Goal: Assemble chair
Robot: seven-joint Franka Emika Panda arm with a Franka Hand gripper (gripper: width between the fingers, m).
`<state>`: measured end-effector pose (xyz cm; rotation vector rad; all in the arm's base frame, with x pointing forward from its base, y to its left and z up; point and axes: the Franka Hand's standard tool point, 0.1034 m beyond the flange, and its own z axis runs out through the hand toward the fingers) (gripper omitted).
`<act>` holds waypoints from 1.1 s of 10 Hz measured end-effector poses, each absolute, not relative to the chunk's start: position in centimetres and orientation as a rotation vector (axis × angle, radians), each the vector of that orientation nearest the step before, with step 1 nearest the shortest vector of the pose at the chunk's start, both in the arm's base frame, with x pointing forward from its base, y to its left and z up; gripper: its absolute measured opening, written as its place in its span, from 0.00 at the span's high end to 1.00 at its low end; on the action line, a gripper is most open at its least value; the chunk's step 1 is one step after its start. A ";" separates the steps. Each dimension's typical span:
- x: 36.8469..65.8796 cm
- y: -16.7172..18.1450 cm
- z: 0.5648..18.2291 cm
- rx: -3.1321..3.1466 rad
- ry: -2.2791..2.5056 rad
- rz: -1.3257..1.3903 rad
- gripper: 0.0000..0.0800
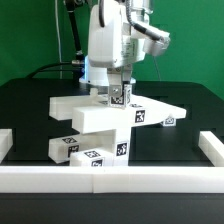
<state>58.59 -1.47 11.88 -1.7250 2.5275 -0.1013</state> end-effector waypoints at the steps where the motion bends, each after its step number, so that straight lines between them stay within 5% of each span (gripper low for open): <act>1: 58.6 -1.4 11.9 -1.682 2.554 -0.098 0.64; 5: 58.6 -1.1 11.9 -1.365 2.716 -0.065 0.64; 8: 58.5 -0.9 11.5 -1.541 2.645 -0.052 0.24; 11: 58.7 -0.7 11.6 -1.915 2.393 -0.070 0.19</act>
Offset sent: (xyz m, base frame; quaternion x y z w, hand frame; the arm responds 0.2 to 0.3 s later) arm 0.0000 0.0000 0.0000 0.0000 0.0000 0.1296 0.9916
